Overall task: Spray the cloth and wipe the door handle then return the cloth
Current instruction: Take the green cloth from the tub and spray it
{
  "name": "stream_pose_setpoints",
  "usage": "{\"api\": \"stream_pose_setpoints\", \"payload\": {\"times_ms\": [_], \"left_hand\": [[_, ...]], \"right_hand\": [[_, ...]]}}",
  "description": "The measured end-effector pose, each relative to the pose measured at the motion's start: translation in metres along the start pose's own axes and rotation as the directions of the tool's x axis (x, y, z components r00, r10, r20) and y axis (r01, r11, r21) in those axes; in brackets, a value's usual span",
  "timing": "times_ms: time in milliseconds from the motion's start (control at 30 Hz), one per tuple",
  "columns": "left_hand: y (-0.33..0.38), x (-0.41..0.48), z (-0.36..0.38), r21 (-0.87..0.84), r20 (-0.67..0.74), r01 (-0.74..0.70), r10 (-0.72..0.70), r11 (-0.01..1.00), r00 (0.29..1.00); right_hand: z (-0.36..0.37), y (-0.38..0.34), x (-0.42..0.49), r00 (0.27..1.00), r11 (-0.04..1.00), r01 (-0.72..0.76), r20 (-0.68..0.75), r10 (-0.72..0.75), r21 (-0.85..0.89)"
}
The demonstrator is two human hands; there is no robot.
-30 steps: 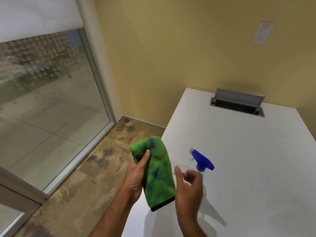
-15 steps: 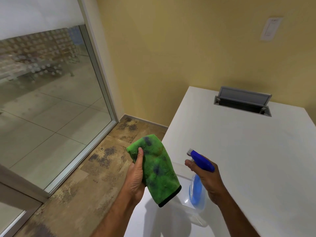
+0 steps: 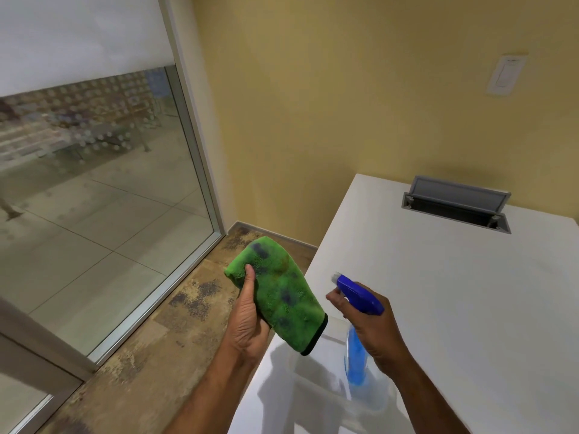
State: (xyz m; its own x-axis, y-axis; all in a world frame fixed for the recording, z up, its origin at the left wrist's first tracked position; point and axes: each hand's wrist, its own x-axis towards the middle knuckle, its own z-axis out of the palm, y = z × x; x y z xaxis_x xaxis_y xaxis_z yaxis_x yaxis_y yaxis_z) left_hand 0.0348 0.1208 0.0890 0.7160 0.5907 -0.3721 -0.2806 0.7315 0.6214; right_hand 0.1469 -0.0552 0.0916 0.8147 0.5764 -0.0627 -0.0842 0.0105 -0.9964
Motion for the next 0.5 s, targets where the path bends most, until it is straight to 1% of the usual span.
{"api": "stream_pose_setpoints", "payload": {"times_ms": [267,433,500], "left_hand": [[0.025,0.006,-0.001,0.101,0.052,-0.064,0.059,0.993,0.997],[0.043,0.007,-0.003,0.112,0.077,-0.089,0.081,0.99,0.994],[0.047,0.006,-0.002,0.103,0.087,-0.095,0.086,0.99,0.992]], "right_hand": [[0.039,-0.032,0.009,0.981,0.986,0.127,0.158,-0.109,-0.105],[0.063,-0.056,0.018,0.984,0.981,0.156,0.108,-0.144,-0.118],[0.071,-0.062,0.02,0.981,0.981,0.167,0.119,-0.155,-0.099]]}}
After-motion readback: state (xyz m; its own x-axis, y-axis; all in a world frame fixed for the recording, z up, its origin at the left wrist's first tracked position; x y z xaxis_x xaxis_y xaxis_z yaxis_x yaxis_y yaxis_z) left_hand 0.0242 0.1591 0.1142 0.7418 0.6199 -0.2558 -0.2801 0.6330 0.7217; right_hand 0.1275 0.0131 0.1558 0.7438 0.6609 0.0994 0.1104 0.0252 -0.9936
